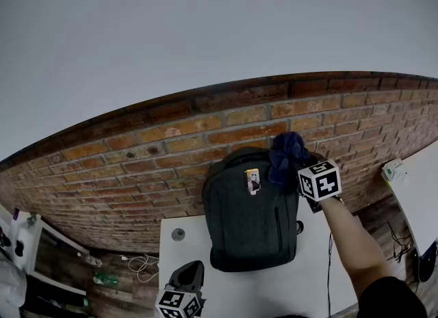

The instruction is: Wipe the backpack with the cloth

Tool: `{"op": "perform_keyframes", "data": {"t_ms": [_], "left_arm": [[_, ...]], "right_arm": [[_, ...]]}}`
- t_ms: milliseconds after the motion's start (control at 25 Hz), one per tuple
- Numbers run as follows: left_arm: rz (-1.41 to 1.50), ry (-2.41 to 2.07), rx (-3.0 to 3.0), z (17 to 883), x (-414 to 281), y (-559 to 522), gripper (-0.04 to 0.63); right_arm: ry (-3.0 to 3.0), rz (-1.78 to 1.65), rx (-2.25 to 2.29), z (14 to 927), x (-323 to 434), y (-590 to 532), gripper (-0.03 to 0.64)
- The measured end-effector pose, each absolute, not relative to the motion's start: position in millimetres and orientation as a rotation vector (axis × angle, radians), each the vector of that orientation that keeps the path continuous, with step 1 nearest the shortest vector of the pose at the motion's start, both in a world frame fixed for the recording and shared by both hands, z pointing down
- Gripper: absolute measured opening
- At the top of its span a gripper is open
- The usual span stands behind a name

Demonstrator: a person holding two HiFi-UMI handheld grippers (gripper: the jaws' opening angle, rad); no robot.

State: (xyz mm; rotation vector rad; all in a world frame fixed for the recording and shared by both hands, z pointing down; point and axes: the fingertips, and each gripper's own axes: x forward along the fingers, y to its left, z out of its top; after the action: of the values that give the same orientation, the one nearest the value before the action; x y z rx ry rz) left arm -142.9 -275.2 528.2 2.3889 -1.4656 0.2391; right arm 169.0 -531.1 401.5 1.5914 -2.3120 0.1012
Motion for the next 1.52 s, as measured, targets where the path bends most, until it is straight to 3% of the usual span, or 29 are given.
{"op": "perform_keyframes", "data": {"t_ms": [320, 840, 1520], "left_arm": [[0.252, -1.449, 2.393, 532, -139, -275, -0.009], [0.228, -1.474, 2.361, 539, -151, -269, -0.009], [0.192, -1.55, 2.297, 546, -182, -254, -0.009]], "right_arm": [[-2.246, 0.148, 1.589, 438, 200, -524, 0.051], [-2.27, 0.041, 1.59, 410, 172, -532, 0.037], [-2.415, -0.064, 1.476, 371, 79, -538, 0.037]]}}
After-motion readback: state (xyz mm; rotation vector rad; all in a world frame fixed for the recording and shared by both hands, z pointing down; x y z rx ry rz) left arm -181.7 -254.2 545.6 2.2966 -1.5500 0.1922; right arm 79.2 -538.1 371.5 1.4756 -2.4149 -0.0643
